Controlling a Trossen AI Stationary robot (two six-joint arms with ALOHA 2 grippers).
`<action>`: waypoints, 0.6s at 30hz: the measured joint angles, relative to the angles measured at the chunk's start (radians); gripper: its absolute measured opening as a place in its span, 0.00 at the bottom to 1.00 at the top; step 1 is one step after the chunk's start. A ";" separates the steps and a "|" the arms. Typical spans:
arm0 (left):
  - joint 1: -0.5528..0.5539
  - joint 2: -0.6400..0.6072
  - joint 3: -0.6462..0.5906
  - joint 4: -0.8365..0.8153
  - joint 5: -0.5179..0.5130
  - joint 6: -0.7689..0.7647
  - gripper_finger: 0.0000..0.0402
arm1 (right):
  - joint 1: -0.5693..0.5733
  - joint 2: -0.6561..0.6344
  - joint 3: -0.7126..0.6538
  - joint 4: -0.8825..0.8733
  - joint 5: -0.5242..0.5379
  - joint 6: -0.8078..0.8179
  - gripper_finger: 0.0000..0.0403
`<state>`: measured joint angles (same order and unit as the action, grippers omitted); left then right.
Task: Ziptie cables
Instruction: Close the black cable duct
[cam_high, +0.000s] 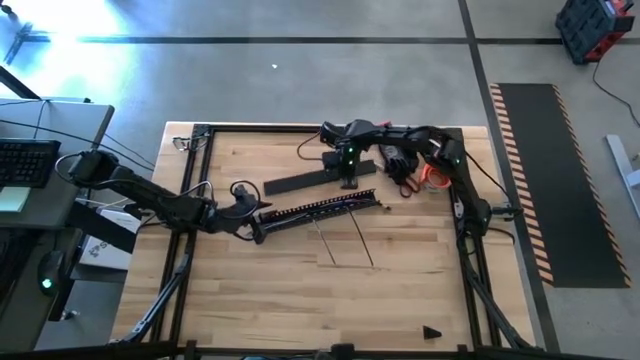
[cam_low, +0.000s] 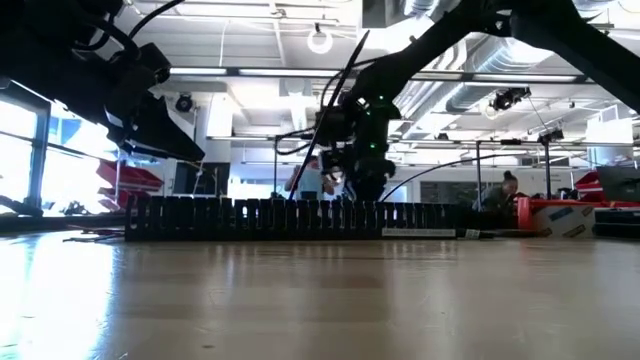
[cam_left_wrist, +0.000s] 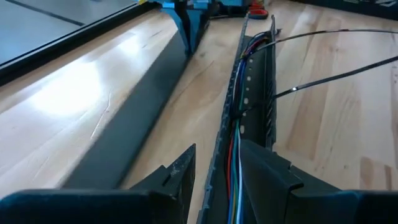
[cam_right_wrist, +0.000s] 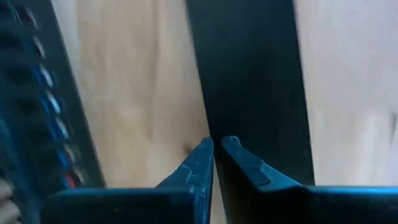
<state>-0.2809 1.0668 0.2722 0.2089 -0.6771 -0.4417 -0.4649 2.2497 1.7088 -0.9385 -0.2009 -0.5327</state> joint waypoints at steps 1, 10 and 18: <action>-0.004 0.000 0.000 -0.001 -0.003 0.000 0.25 | 0.009 0.000 0.000 0.018 0.010 0.027 0.04; -0.037 0.000 0.000 -0.002 -0.036 0.000 0.25 | 0.053 -0.071 -0.007 0.142 -0.195 0.117 0.04; -0.043 0.000 0.000 -0.013 -0.041 0.018 0.25 | 0.060 -0.372 -0.421 0.533 -0.191 0.222 0.04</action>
<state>-0.3240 1.0672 0.2722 0.1962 -0.7181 -0.4233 -0.4046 1.8780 1.2877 -0.4051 -0.3917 -0.3103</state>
